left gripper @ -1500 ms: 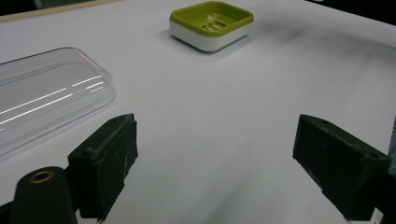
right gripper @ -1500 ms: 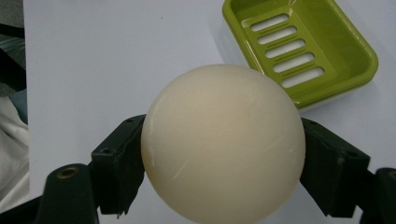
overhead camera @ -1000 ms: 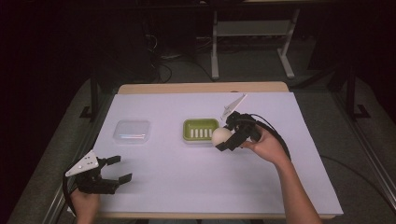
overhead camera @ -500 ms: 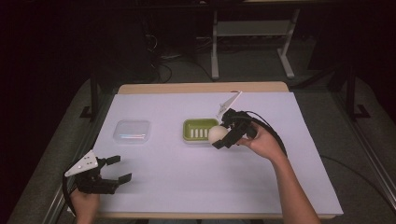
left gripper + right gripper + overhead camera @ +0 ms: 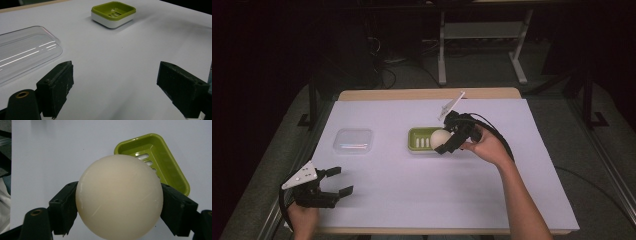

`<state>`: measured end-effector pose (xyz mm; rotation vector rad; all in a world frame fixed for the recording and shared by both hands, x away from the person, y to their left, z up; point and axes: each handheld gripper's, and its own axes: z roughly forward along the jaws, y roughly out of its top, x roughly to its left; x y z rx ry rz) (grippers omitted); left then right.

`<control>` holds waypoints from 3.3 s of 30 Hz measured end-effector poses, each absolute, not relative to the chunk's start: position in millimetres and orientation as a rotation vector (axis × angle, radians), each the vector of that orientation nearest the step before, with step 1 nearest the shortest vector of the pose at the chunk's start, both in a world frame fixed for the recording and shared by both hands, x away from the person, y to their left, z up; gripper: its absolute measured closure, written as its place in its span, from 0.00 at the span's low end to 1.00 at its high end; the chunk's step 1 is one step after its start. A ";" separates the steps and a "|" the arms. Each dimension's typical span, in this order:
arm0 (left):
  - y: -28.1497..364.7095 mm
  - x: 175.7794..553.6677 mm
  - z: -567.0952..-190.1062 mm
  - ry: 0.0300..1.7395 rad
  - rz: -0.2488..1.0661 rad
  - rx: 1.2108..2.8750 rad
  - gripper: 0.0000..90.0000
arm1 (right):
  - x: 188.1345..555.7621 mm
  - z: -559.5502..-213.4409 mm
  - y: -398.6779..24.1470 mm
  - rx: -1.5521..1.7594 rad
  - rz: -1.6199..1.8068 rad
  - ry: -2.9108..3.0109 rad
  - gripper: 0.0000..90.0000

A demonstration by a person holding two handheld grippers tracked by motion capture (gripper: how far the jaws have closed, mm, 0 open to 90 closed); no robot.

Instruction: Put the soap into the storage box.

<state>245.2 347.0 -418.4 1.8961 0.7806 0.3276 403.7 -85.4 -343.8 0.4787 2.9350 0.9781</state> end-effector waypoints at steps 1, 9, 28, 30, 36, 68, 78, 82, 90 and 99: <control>347.0 245.2 -418.4 0.781 0.328 1.896 0.15 | 404.6 -343.2 -84.2 0.480 0.975 2.936 0.24; 347.1 245.1 -418.4 0.781 0.326 1.895 0.15 | 411.7 -339.8 -78.1 0.472 0.960 2.936 0.24; 347.0 245.1 -418.4 0.779 0.325 1.892 0.15 | 428.2 -330.1 -60.6 0.464 0.941 2.937 0.24; 346.8 245.1 -418.5 0.782 0.324 1.887 0.15 | 430.4 -328.7 -59.7 0.466 0.940 2.935 0.24; 348.0 245.6 -418.5 0.776 0.325 1.897 0.15 | 435.0 -327.0 -54.2 0.461 0.960 2.924 0.24; 348.5 245.0 -418.1 0.780 0.329 1.893 0.15 | 458.0 -360.4 -33.0 0.518 0.912 2.965 0.24; 348.9 245.0 -418.2 0.782 0.328 1.892 0.15 | 463.3 -373.8 -28.0 0.568 0.857 2.996 0.24; 348.5 245.0 -418.0 0.780 0.327 1.893 0.15 | 464.4 -378.4 -27.3 0.589 0.835 3.003 0.24; 348.2 244.9 -418.1 0.780 0.328 1.892 0.15 | 466.1 -383.6 -27.4 0.602 0.792 3.009 0.24; 347.4 245.0 -418.5 0.780 0.328 1.889 0.15 | 467.5 -388.2 -29.9 0.634 0.801 3.005 0.24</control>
